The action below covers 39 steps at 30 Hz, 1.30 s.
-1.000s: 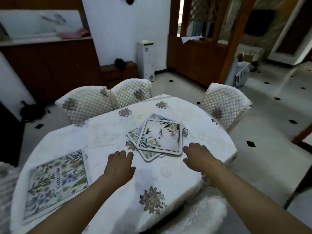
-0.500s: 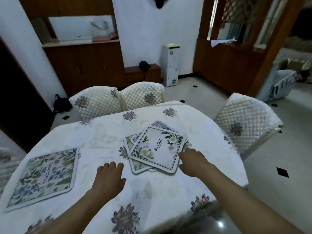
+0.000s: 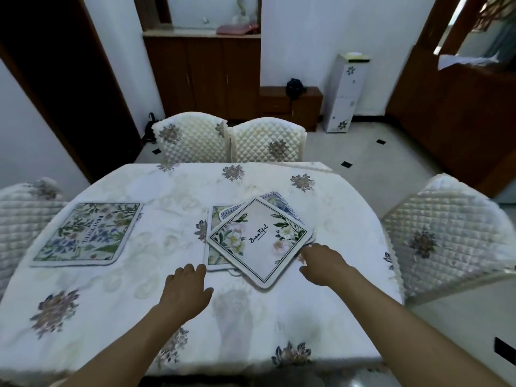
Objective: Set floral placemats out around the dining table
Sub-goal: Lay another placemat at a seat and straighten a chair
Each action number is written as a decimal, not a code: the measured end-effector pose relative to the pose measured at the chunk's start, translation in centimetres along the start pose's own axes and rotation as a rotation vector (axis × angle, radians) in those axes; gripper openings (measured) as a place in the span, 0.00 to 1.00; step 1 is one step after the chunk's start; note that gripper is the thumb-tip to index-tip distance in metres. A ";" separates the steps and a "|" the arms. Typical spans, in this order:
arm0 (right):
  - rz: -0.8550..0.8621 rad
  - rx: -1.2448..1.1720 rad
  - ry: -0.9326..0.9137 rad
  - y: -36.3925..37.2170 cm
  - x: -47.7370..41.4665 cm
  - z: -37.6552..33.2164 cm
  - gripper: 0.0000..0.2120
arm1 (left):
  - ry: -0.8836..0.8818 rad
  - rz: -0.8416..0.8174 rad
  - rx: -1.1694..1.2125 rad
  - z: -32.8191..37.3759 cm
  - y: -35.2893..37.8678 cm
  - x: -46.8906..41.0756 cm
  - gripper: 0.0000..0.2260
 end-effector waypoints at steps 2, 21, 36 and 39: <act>-0.017 -0.028 -0.009 0.8 -0.7 0.8 0.16 | -0.024 -0.005 0.043 1.2 0.6 -1.2 0.20; -0.173 -0.344 -0.072 9.7 -25.7 11.1 0.23 | -1.238 0.042 0.998 9.4 15.7 -8.3 0.10; -0.120 -0.403 -0.184 4.2 -23.3 13.2 0.18 | -1.096 0.305 1.124 11.4 10.9 -4.7 0.07; -0.088 -0.371 -0.243 1.5 -23.7 14.9 0.17 | -1.061 0.365 1.128 13.7 8.9 -4.3 0.07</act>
Point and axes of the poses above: each hand's wrist, its own x-axis away from the middle knuckle, its own y-axis out of the palm, z = x × y, the point moved 10 cm from there along -x, towards the middle knuckle, and after that the axes turned 5 degrees about z, right-handed, at the moved point
